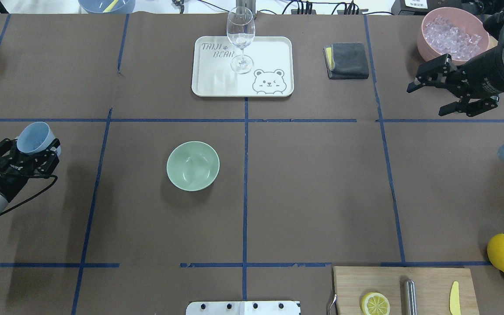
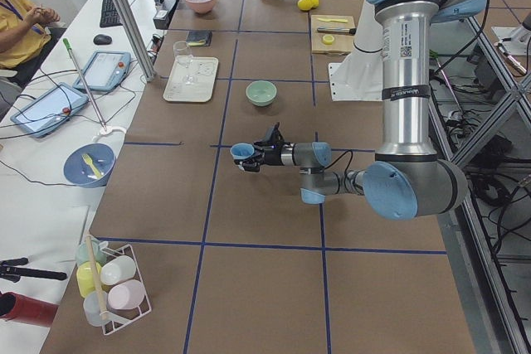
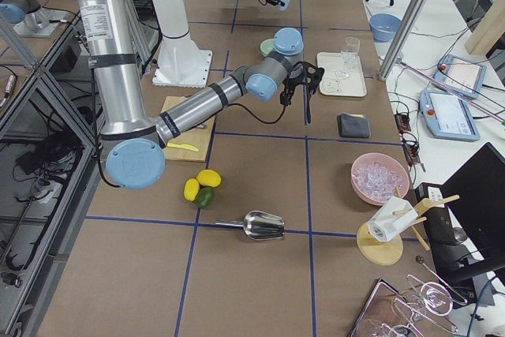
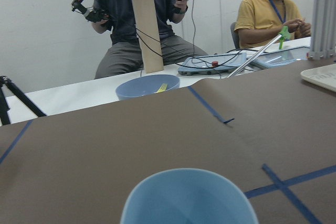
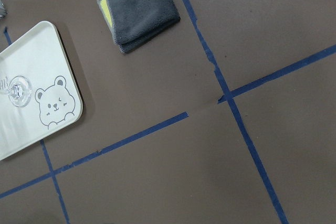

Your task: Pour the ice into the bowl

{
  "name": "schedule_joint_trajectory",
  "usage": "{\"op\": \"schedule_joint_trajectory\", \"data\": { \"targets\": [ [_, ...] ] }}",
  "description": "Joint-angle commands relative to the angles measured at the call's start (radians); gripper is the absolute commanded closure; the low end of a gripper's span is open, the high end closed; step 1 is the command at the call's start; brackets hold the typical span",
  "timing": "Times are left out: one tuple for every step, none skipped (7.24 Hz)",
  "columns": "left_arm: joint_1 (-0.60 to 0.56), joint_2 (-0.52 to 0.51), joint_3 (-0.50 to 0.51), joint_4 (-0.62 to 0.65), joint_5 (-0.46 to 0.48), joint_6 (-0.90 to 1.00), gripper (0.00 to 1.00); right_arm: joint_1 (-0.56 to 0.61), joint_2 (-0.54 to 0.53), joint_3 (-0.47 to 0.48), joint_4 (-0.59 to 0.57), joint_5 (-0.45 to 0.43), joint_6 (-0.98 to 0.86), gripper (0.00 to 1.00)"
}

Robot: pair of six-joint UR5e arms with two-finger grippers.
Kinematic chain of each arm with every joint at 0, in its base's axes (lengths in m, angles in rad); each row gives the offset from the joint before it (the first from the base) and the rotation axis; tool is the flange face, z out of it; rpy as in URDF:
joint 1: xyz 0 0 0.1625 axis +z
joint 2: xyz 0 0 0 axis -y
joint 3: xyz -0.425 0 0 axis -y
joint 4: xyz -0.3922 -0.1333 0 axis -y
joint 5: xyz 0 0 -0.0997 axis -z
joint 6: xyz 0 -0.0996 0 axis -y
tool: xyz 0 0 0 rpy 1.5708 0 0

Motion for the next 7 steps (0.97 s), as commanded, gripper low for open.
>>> {"op": "schedule_joint_trajectory", "data": {
  "targets": [
    [0.001, -0.107, -0.038, 0.044, -0.155, 0.209, 1.0, 0.018, -0.007, 0.005, 0.0, 0.0, 0.0, 0.0],
    [0.001, -0.139, -0.134, 0.169, -0.17, 0.283, 1.0, 0.02, -0.012, 0.005, 0.0, -0.004, 0.0, 0.0],
    [0.002, -0.146, -0.223, 0.345, -0.164, 0.393, 1.0, 0.02, -0.018, 0.003, 0.0, -0.01, -0.002, 0.0],
    [0.015, -0.176, -0.265, 0.368, -0.164, 0.526, 1.0, 0.02, -0.021, 0.002, 0.0, -0.012, -0.002, 0.0],
    [0.036, -0.195, -0.269, 0.417, -0.164, 0.573, 1.0, 0.02, -0.027, 0.002, 0.002, -0.013, -0.002, 0.0],
    [0.06, -0.217, -0.269, 0.437, -0.167, 0.574, 1.0, 0.02, -0.029, 0.003, 0.002, -0.014, -0.002, 0.0],
    [0.08, -0.241, -0.25, 0.484, -0.152, 0.584, 1.0, 0.02, -0.033, 0.006, 0.003, -0.014, -0.002, 0.0]
  ]
}}
